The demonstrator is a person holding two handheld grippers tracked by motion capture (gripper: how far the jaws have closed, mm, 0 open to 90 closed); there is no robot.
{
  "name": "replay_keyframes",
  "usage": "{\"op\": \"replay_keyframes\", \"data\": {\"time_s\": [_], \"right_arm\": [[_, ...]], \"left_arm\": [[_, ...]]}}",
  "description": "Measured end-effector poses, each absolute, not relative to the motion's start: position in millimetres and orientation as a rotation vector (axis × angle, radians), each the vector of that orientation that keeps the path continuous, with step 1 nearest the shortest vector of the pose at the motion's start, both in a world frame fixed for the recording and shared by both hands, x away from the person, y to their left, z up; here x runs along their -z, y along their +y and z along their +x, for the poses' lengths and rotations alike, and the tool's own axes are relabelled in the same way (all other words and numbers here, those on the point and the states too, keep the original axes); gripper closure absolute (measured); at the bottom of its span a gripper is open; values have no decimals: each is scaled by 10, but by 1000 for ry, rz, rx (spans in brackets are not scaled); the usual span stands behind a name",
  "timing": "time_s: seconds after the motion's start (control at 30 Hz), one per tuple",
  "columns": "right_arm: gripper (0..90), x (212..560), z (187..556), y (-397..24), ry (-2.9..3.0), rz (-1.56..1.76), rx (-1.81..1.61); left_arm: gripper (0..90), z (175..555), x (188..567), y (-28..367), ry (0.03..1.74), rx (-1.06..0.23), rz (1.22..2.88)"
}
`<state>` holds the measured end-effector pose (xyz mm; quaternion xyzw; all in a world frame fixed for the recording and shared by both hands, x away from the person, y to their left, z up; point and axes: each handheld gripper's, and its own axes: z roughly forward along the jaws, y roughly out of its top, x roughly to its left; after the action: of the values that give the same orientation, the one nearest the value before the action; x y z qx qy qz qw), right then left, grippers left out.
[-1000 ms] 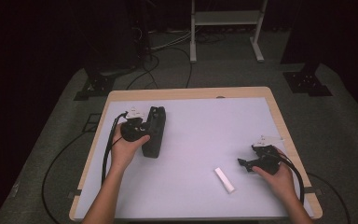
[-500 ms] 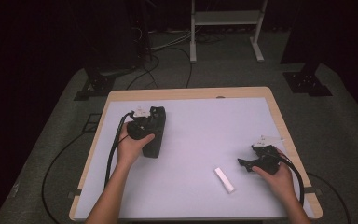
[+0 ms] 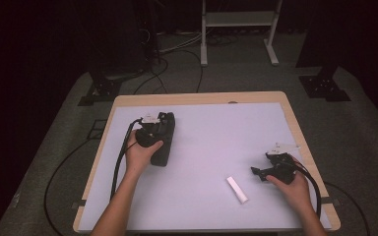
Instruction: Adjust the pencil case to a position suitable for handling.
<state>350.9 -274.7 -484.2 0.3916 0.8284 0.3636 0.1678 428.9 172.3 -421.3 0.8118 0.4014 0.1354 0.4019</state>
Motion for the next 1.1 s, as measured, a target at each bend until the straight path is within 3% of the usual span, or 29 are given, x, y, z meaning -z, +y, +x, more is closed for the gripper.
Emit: {"op": "replay_keyframes", "data": {"time_s": [0.17, 0.4, 1.1], "right_arm": [[121, 4842, 3509, -2748, 2357, 1110, -1033], [121, 4842, 3508, -2748, 2357, 1109, -1032], [121, 4842, 3509, -2750, 2358, 1108, -1032]], "left_arm": [[876, 4284, 4207, 1728, 1016, -335, 2049], [887, 4257, 4162, 1745, 978, -346, 2048], [887, 4007, 4077, 1672, 807, -192, 2120]]}}
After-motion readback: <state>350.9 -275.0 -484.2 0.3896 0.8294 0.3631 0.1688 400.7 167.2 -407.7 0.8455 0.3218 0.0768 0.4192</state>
